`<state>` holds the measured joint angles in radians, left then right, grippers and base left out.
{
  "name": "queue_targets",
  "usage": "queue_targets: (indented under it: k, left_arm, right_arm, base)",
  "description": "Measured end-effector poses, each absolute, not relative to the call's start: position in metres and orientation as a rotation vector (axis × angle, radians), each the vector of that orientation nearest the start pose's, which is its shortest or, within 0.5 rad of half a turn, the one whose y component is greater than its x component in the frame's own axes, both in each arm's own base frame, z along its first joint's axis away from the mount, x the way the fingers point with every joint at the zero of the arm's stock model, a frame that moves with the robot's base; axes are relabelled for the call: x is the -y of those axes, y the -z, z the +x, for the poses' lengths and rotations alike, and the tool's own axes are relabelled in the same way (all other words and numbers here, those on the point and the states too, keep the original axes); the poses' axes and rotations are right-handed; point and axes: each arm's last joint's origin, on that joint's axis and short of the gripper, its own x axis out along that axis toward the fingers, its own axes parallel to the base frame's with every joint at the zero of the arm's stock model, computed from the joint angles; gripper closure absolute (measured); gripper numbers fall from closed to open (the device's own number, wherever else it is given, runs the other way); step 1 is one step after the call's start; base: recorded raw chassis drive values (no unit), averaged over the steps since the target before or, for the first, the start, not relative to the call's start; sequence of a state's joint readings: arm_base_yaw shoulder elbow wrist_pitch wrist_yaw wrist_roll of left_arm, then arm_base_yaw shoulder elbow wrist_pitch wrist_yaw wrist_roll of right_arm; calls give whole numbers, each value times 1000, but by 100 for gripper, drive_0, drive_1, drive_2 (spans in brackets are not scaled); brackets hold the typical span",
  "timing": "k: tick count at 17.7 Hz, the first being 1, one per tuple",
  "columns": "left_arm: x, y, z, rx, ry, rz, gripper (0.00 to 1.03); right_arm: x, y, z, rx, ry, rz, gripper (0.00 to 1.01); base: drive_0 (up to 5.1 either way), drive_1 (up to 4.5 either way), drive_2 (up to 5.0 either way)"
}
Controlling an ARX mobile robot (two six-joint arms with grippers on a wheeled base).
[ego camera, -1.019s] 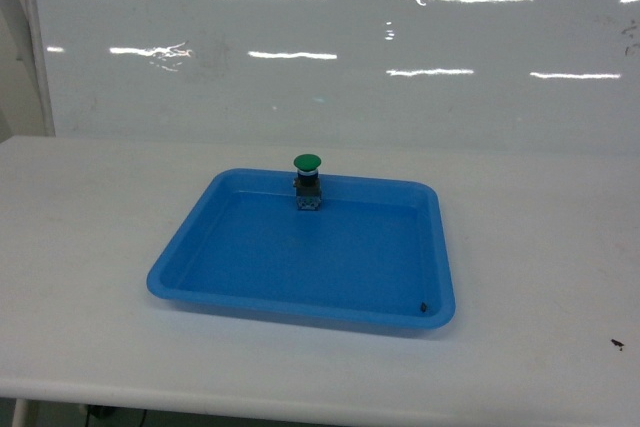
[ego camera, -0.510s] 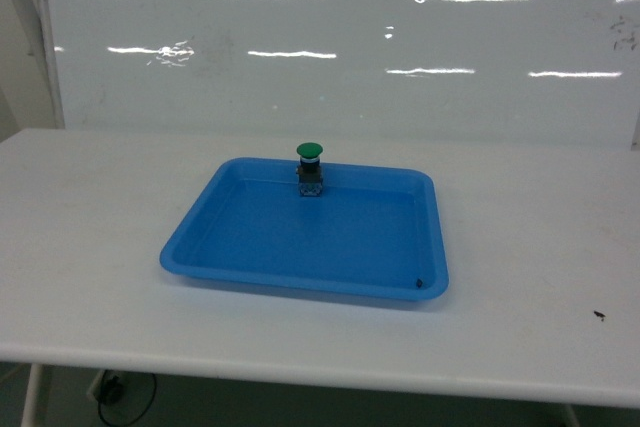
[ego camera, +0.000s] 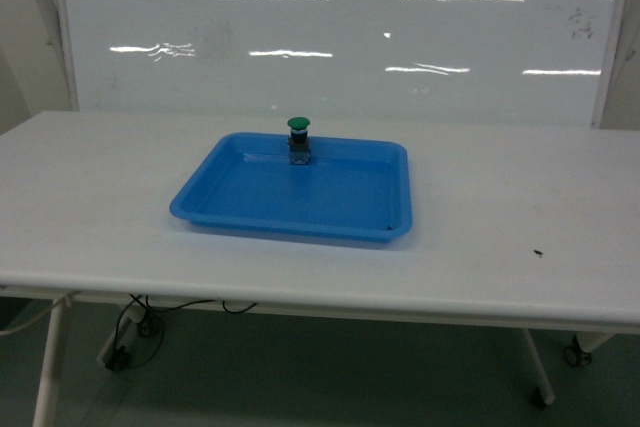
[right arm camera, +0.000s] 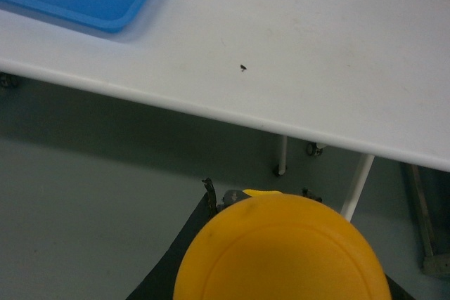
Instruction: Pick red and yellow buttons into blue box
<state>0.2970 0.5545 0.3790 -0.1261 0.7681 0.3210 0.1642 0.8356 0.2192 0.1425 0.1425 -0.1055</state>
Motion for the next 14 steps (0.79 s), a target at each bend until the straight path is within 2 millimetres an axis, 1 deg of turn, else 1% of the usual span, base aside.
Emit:
queue_targets:
  k: [7,14]
  left_arm:
    - [-19,-233,132,-183,503,159,79]
    - [-19,-233,132,-183,504,160,79]
  right_arm:
    - [-23,-163,162,-468,-46,-176,75]
    - [-23,-163,162,-466,-45,-176,75]
  base:
    - [4,-415,424]
    - [456,-405,-19]
